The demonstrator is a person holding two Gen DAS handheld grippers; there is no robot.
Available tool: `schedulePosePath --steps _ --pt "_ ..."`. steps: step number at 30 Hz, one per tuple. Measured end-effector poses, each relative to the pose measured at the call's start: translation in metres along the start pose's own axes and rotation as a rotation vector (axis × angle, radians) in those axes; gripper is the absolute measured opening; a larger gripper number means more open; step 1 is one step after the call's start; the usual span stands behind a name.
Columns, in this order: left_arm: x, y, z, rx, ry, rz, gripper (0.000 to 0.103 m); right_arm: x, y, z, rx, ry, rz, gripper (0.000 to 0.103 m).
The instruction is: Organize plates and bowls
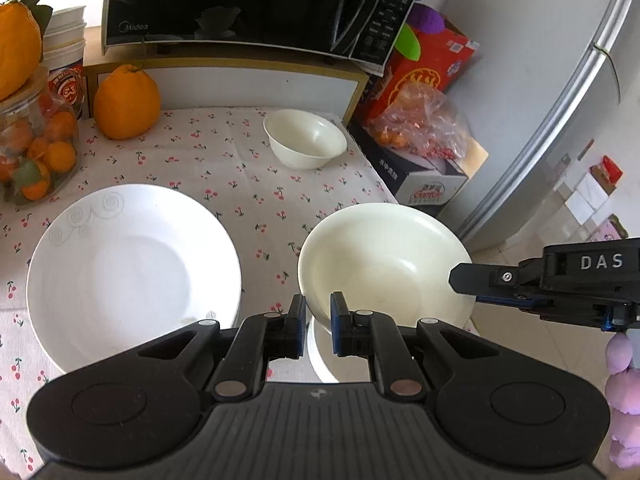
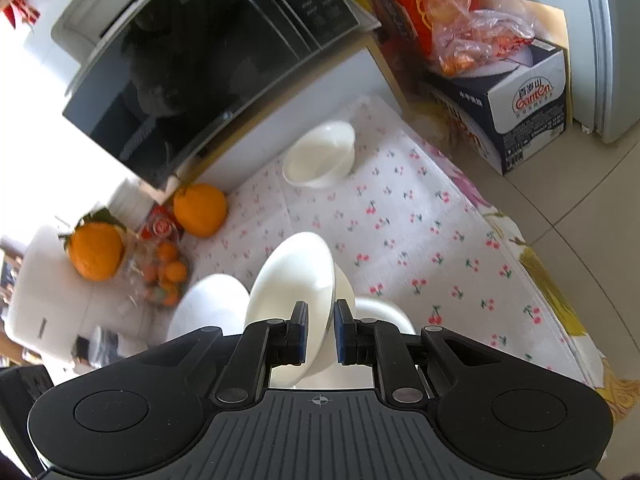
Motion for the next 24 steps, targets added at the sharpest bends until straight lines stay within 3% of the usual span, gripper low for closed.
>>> schedulePosePath --steps 24 --pt "-0.009 -0.016 -0.019 0.110 -0.066 0.037 0.011 -0.004 -0.024 -0.020 0.148 0.155 -0.156 0.017"
Point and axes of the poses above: each gripper's, at about its wrist camera, not at the fingertips, and y roughly against the way its jaws point, x to its left, z to its top, the point moved 2 cm from there along -y, roughly the way its jaws point, and after that the axes turned 4 degrees about y, right-handed, at the moved point
